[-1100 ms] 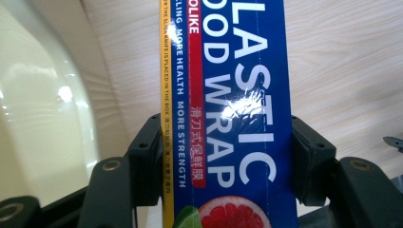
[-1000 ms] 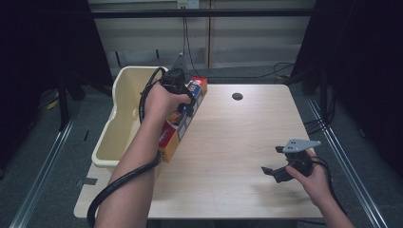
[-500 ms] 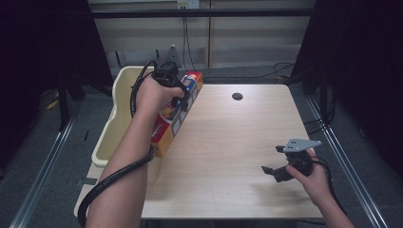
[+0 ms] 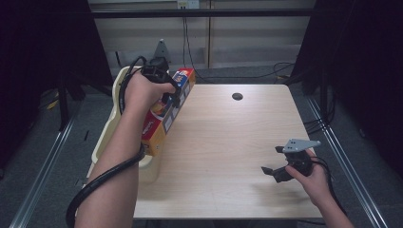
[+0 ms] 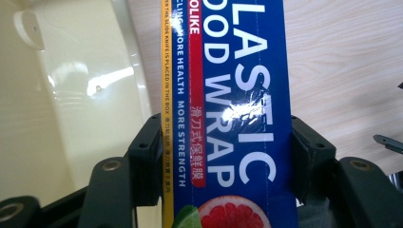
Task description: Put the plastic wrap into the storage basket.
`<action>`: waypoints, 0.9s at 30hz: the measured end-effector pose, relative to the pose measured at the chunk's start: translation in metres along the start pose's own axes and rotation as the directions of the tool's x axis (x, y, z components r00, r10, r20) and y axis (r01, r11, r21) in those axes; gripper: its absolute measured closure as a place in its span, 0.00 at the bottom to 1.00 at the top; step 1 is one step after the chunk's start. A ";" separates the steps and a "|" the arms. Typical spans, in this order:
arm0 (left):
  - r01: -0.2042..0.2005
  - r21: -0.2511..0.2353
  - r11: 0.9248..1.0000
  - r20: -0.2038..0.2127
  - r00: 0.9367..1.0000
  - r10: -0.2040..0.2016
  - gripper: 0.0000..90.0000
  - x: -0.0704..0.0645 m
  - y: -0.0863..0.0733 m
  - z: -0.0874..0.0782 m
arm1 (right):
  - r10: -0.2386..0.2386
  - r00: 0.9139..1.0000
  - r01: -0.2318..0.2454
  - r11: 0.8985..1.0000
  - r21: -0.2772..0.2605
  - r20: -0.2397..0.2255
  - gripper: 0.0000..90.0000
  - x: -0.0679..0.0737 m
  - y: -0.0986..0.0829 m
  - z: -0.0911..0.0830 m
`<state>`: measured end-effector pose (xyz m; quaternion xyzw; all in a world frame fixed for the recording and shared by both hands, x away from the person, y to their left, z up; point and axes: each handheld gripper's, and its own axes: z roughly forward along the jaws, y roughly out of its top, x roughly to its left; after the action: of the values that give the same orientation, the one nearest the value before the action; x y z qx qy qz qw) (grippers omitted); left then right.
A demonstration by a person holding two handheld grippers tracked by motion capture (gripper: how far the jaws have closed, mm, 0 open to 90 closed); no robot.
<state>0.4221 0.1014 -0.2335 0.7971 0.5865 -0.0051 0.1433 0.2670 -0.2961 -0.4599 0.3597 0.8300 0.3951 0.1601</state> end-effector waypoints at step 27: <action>0.079 -0.049 0.996 -0.024 0.996 -0.080 0.45 0.031 -0.011 -0.034 | -0.014 1.000 0.014 1.000 0.011 -0.001 0.03 0.002 0.001 0.002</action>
<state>0.4165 0.1413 -0.2093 0.7694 0.6196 0.0137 0.1547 0.2669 -0.2927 -0.4608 0.3545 0.8348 0.3895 0.1603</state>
